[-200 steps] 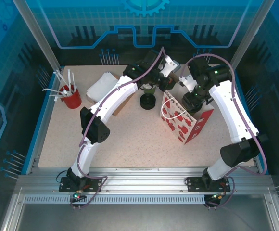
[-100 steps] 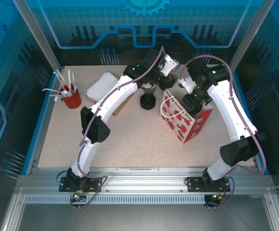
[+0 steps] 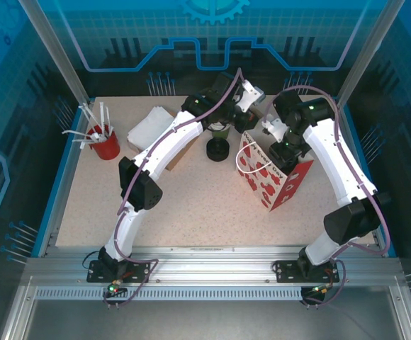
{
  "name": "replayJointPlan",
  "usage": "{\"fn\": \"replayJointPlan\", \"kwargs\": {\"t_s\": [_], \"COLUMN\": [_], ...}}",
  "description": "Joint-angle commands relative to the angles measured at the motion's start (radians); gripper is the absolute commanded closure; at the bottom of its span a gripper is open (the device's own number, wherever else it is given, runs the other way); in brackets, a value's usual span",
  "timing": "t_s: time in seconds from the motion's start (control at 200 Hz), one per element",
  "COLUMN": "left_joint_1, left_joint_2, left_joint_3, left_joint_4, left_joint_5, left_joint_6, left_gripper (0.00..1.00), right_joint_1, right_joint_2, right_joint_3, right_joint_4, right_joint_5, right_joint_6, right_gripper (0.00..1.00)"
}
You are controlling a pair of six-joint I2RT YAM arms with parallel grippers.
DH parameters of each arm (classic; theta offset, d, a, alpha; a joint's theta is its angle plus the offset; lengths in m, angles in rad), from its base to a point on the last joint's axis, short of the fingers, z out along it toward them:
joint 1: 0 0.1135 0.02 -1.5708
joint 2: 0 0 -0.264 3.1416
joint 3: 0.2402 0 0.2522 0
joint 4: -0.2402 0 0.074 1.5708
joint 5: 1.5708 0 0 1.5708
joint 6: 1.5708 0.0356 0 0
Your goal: Pack the takeout coffee
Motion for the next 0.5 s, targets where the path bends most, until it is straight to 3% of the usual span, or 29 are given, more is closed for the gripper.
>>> {"fn": "replayJointPlan", "kwargs": {"t_s": [0.0, 0.495], "left_joint_1": [0.006, 0.005], "left_joint_2": [0.006, -0.001], "left_joint_3": [-0.009, -0.014], "left_joint_4": [0.004, 0.010], "left_joint_5": [0.005, 0.009], "left_joint_6": [0.028, 0.018], "left_gripper": [1.00, 1.00], "right_joint_1": [-0.021, -0.049], "right_joint_2": [-0.005, -0.008], "right_joint_3": [-0.035, -0.091], "right_joint_4": [-0.003, 0.034], "right_joint_5": [-0.005, -0.047], "right_joint_6": [-0.039, 0.023], "right_gripper": [0.67, 0.67]}}
